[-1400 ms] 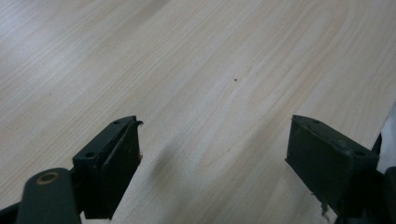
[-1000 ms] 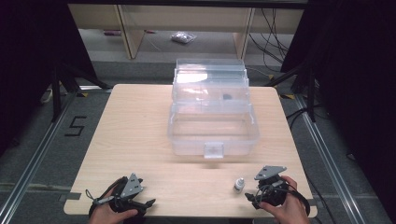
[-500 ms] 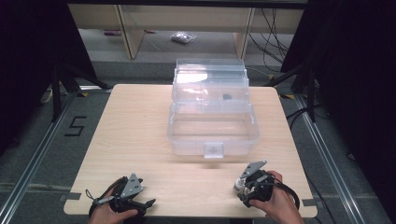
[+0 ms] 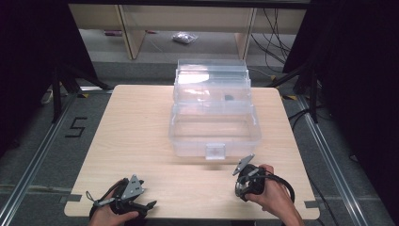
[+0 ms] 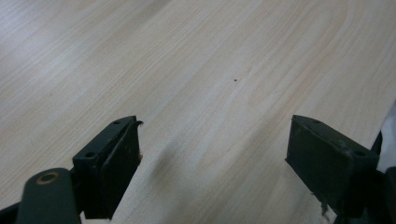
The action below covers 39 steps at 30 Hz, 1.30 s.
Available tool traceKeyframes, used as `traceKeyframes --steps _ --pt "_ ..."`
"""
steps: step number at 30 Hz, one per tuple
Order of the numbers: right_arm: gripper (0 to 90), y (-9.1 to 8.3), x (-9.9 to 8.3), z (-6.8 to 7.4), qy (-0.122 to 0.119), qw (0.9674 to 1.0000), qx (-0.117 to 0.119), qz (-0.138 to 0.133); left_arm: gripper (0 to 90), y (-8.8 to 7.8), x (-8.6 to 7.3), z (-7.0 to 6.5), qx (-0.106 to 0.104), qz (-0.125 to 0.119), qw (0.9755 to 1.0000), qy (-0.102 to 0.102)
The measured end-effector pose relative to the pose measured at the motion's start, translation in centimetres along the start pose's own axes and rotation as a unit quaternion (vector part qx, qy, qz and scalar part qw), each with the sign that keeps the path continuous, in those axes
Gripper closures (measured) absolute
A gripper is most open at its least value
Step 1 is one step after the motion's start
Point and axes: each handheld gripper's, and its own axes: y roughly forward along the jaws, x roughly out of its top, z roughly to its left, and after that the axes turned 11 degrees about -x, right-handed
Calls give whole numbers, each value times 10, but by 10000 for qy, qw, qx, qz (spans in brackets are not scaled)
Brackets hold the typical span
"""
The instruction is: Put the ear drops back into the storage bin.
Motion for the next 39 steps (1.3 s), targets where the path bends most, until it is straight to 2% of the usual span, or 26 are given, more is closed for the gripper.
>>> traceKeyframes --steps 8,18,19,24,25,28,30,34,35,38,39 --pt "496 5 7 1 -216 9995 102 190 170 0 0 0 4 3 10000 -6" --pt "558 9 13 1 -469 9981 144 375 170 0 0 0 17 23 10000 2" --pt "565 9 14 1 -419 9982 116 420 170 0 0 0 16 18 10000 -1" --pt "594 10 15 0 -563 9972 184 456 170 0 0 0 16 27 10000 -2" --pt "598 9 15 1 -464 9973 170 550 170 0 0 0 16 28 10000 -3" --pt "601 7 16 1 -517 9977 184 408 170 0 0 0 17 14 10000 -16" --pt "601 6 17 0 -524 9972 222 475 170 0 0 0 19 11 10000 -15" --pt "602 3 16 -3 -548 9978 160 337 170 0 0 0 19 7 10000 -52" --pt "601 1 15 -2 -410 9988 65 273 170 0 0 0 19 -4 10000 -97" --pt "601 -2 16 -6 -430 9989 74 178 170 0 0 0 23 -2 10000 -89" --pt "602 -5 16 -7 -360 9991 69 199 170 0 0 0 16 1 10000 -90"
